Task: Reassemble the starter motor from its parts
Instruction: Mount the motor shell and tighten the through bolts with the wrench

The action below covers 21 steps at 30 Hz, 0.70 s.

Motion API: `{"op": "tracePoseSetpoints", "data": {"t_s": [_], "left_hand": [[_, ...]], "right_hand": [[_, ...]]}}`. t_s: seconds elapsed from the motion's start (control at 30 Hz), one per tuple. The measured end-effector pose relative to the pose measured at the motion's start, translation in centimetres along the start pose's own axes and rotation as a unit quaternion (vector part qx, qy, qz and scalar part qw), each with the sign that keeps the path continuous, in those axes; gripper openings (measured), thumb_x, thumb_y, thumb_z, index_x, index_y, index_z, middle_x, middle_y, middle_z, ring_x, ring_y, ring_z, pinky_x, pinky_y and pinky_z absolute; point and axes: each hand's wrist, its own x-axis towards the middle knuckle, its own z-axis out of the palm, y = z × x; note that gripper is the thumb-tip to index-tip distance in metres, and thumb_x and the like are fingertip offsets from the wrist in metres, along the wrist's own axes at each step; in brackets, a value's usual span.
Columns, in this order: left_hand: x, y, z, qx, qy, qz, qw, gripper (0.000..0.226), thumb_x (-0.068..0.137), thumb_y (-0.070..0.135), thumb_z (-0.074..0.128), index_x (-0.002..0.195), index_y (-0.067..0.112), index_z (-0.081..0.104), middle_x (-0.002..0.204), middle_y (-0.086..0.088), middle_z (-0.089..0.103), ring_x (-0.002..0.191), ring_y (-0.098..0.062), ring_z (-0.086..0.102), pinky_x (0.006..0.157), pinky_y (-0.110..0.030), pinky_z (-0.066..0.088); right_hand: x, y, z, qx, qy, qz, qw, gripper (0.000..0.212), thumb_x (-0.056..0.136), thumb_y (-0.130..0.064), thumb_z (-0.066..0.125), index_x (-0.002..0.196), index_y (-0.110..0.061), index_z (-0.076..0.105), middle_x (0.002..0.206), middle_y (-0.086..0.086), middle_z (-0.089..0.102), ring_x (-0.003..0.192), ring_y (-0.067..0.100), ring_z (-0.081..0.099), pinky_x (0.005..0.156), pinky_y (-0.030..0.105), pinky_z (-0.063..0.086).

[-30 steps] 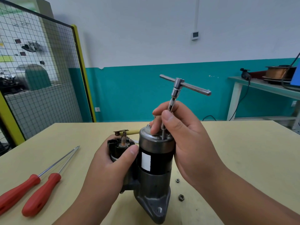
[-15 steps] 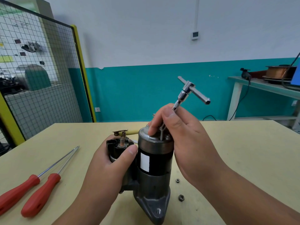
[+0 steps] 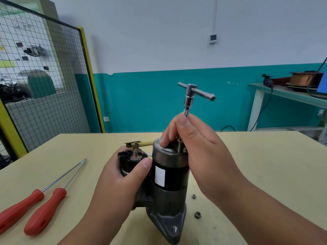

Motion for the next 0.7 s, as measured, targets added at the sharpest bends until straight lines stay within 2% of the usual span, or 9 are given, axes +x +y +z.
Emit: {"op": "tracePoseSetpoints", "data": {"t_s": [0.03, 0.1, 0.13, 0.27, 0.43, 0.63, 0.7], "left_hand": [[0.02, 0.04, 0.02, 0.002, 0.001, -0.001, 1.000, 0.050, 0.058, 0.067, 0.071, 0.102, 0.045, 0.076, 0.095, 0.010, 0.079, 0.088, -0.010, 0.077, 0.052, -0.033, 0.063], [0.02, 0.07, 0.02, 0.003, 0.003, 0.000, 1.000, 0.048, 0.057, 0.067, 0.070, 0.100, 0.046, 0.076, 0.093, 0.011, 0.079, 0.086, -0.009, 0.077, 0.050, -0.031, 0.062], [0.00, 0.11, 0.04, 0.004, 0.004, 0.002, 1.000, 0.047, 0.057, 0.067, 0.070, 0.099, 0.047, 0.076, 0.092, 0.011, 0.079, 0.085, -0.008, 0.077, 0.050, -0.031, 0.062], [-0.06, 0.26, 0.08, -0.002, 0.003, 0.004, 1.000, 0.046, 0.058, 0.066, 0.071, 0.097, 0.044, 0.076, 0.091, 0.009, 0.079, 0.083, -0.009, 0.078, 0.049, -0.030, 0.061], [-0.07, 0.23, 0.14, -0.003, 0.004, 0.005, 1.000, 0.049, 0.058, 0.067, 0.072, 0.101, 0.044, 0.076, 0.093, 0.008, 0.079, 0.085, -0.012, 0.078, 0.051, -0.038, 0.063], [0.09, 0.11, 0.09, 0.022, 0.004, 0.013, 1.000, 0.046, 0.058, 0.071, 0.067, 0.100, 0.053, 0.073, 0.096, 0.014, 0.079, 0.089, -0.006, 0.076, 0.058, -0.029, 0.063], [0.11, 0.03, 0.07, 0.024, 0.006, 0.017, 1.000, 0.046, 0.059, 0.071, 0.067, 0.101, 0.052, 0.073, 0.094, 0.013, 0.078, 0.086, -0.006, 0.076, 0.055, -0.026, 0.061]], "right_hand": [[0.05, 0.07, -0.06, 0.012, -0.001, -0.001, 1.000, 0.041, 0.105, -0.048, 0.040, 0.078, -0.026, 0.063, 0.083, -0.001, 0.070, 0.081, 0.008, 0.066, 0.075, 0.019, 0.054], [0.12, 0.24, -0.18, 0.019, -0.004, -0.001, 1.000, 0.041, 0.103, -0.043, 0.037, 0.077, -0.025, 0.063, 0.085, 0.005, 0.069, 0.087, 0.020, 0.066, 0.083, 0.037, 0.056], [0.15, 0.28, -0.22, 0.014, -0.005, -0.001, 1.000, 0.041, 0.103, -0.042, 0.035, 0.079, -0.023, 0.063, 0.086, 0.006, 0.069, 0.088, 0.023, 0.065, 0.084, 0.040, 0.055], [0.10, 0.09, -0.07, -0.011, -0.009, -0.006, 1.000, 0.036, 0.105, -0.040, 0.038, 0.086, -0.024, 0.065, 0.083, -0.002, 0.068, 0.081, 0.005, 0.063, 0.071, 0.013, 0.049], [0.10, 0.08, 0.07, -0.012, -0.009, -0.013, 1.000, 0.031, 0.105, -0.038, 0.046, 0.086, -0.021, 0.063, 0.080, -0.006, 0.066, 0.078, 0.003, 0.062, 0.070, 0.013, 0.050], [0.08, 0.04, 0.23, -0.014, -0.004, 0.000, 1.000, 0.027, 0.097, -0.043, 0.050, 0.086, -0.022, 0.062, 0.077, -0.011, 0.066, 0.076, -0.001, 0.063, 0.071, 0.009, 0.050], [0.05, 0.07, 0.23, -0.019, -0.005, -0.003, 1.000, 0.027, 0.099, -0.042, 0.048, 0.086, -0.023, 0.062, 0.077, -0.012, 0.066, 0.076, -0.002, 0.063, 0.070, 0.008, 0.049]]}}
